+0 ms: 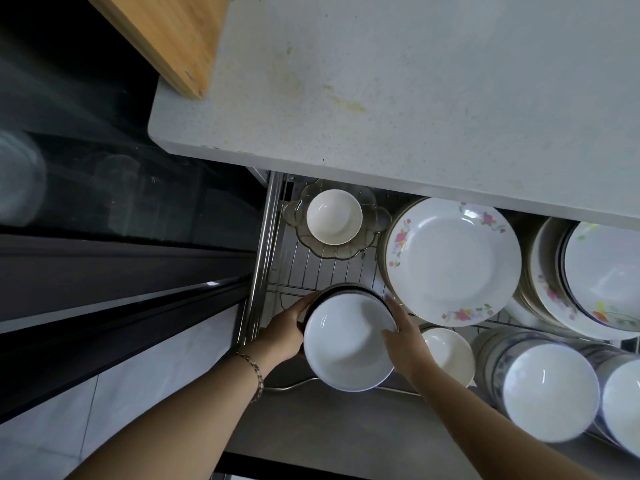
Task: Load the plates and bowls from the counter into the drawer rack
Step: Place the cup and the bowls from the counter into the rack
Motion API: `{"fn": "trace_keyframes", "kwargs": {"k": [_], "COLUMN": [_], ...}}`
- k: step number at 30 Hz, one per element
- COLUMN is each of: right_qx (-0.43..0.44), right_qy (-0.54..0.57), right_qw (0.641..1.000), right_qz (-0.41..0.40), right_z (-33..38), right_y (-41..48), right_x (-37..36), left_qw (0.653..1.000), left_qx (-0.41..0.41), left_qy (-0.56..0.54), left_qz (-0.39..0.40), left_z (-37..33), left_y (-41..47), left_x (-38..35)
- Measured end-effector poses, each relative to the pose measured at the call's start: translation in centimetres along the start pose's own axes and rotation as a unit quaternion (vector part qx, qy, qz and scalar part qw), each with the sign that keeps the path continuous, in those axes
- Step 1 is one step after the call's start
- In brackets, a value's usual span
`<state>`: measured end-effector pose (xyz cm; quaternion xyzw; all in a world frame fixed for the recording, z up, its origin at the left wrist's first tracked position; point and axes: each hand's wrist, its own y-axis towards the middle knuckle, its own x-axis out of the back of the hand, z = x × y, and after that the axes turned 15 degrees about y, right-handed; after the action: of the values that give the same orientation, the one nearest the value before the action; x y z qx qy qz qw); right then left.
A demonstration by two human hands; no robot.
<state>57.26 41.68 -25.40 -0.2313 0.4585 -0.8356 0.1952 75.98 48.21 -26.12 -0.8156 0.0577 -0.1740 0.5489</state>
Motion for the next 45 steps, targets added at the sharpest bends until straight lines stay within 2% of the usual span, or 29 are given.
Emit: {"fn": "trace_keyframes", "kwargs": {"k": [2, 5, 10, 14, 17, 22, 25, 27, 31, 35, 37, 41, 45], "right_qx": [-0.039, -0.039, -0.045, -0.051, -0.04, 0.025, 0.023, 0.015, 0.017, 0.026, 0.04, 0.13, 0.22], "right_qy": [0.042, 0.053, -0.001, -0.059, -0.093, -0.117, -0.126, -0.125, -0.156, -0.201, -0.228, -0.261, -0.248], "right_qw": [0.998, 0.998, 0.999, 0.996, 0.992, 0.988, 0.987, 0.989, 0.986, 0.979, 0.972, 0.955, 0.942], "right_qz": [-0.003, -0.009, -0.011, -0.049, -0.076, -0.101, -0.096, -0.078, -0.054, -0.006, 0.03, 0.057, 0.045], "right_z": [0.0, -0.1, -1.1, -1.6, -1.7, -1.3, -1.0, -0.8, 0.2, 2.2, 4.0, 10.5, 19.5], "right_y": [0.3, -0.1, -0.2, 0.0, -0.2, -0.6, -0.6, -0.8, -1.6, -3.1, -4.1, -6.9, -9.6], "right_x": [0.7, 2.3, 3.3, 2.7, 3.0, 3.6, 3.7, 3.9, 4.8, 6.4, 7.4, 9.8, 12.6], "left_qw": [0.999, 0.997, 0.997, 0.991, 0.989, 0.986, 0.981, 0.982, 0.992, 0.987, 0.98, 0.971, 0.94], "left_qx": [0.02, 0.036, 0.036, 0.09, 0.088, 0.092, 0.132, 0.142, 0.112, 0.043, 0.005, -0.075, -0.14], "left_qy": [-0.032, -0.056, -0.031, -0.036, -0.018, -0.069, -0.08, -0.046, 0.028, 0.134, 0.149, 0.115, 0.165], "left_qz": [0.015, 0.034, 0.056, 0.088, 0.119, 0.123, 0.119, 0.114, 0.051, -0.079, -0.131, -0.197, -0.263], "left_z": [-0.6, -1.4, -2.3, -3.3, -3.5, -3.3, -3.1, -3.2, -4.3, -5.9, -7.6, -14.0, -20.7], "left_y": [0.3, 0.5, 0.3, -0.1, -0.2, -0.3, -0.6, -0.8, -1.2, -2.6, -4.0, -8.3, -12.7], "left_x": [-0.4, -1.0, -1.7, -1.5, -2.3, -3.5, -3.8, -3.8, -3.3, -1.9, -0.7, 2.5, 6.7]}}
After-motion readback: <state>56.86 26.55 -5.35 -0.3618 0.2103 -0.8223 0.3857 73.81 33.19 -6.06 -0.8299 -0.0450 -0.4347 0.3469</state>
